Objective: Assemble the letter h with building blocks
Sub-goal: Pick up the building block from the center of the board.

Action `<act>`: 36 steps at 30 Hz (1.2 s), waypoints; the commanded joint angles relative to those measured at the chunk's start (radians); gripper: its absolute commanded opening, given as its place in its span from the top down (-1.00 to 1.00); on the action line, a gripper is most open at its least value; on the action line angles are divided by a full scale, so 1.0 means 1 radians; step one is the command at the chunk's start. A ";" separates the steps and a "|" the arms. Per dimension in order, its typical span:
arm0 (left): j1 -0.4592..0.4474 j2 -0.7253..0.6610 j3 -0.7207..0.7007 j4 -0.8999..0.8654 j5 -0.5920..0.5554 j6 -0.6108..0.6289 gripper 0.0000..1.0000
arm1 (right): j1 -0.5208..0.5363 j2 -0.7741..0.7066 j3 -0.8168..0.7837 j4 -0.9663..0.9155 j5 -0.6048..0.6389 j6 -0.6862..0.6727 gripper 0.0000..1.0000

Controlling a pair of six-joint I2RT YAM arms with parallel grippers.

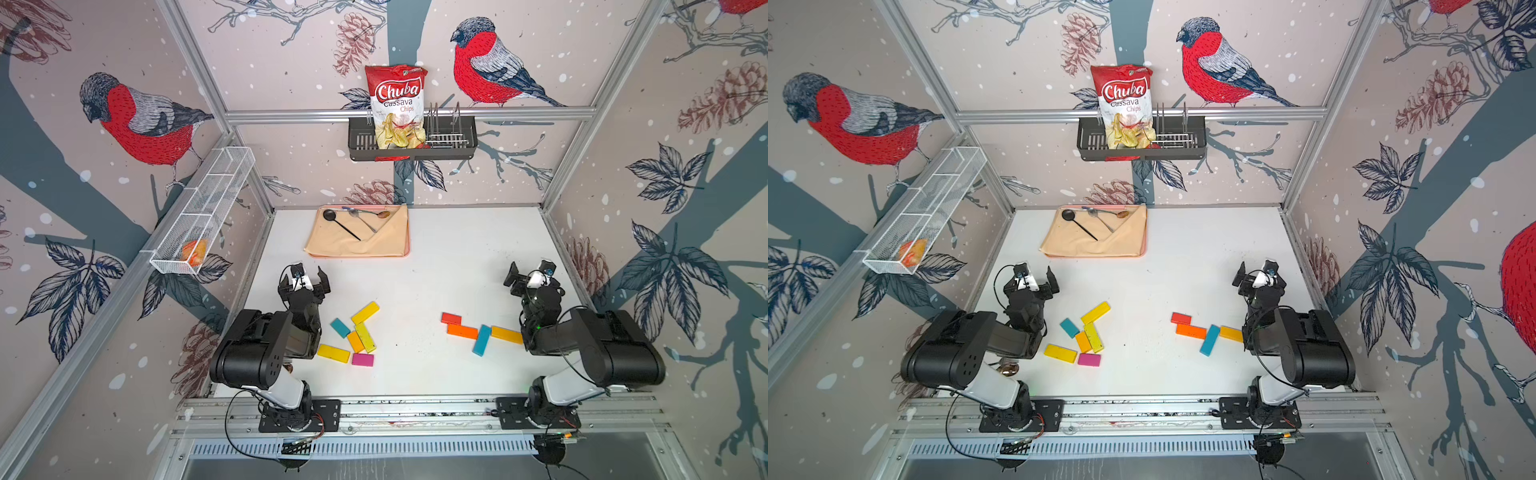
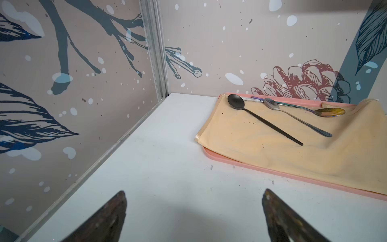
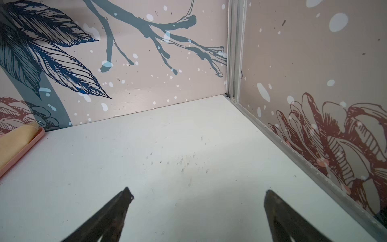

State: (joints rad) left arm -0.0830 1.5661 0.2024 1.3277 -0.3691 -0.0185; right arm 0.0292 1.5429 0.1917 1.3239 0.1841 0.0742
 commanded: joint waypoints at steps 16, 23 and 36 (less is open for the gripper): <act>0.017 -0.004 0.008 0.037 0.032 0.000 -0.97 | -0.011 -0.006 0.003 0.011 -0.028 0.001 -1.00; 0.016 -0.052 0.026 -0.045 -0.001 -0.023 -0.96 | 0.073 -0.089 0.058 -0.120 0.279 -0.003 -1.00; -0.295 -0.335 0.517 -1.150 0.060 -0.360 -0.82 | 0.147 -0.403 0.629 -1.611 -0.008 0.737 -0.99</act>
State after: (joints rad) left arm -0.2840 1.2079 0.7086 0.4343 -0.4221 -0.3363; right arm 0.1310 1.1568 0.7952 -0.0513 0.2729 0.6670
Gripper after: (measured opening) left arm 0.901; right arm 0.998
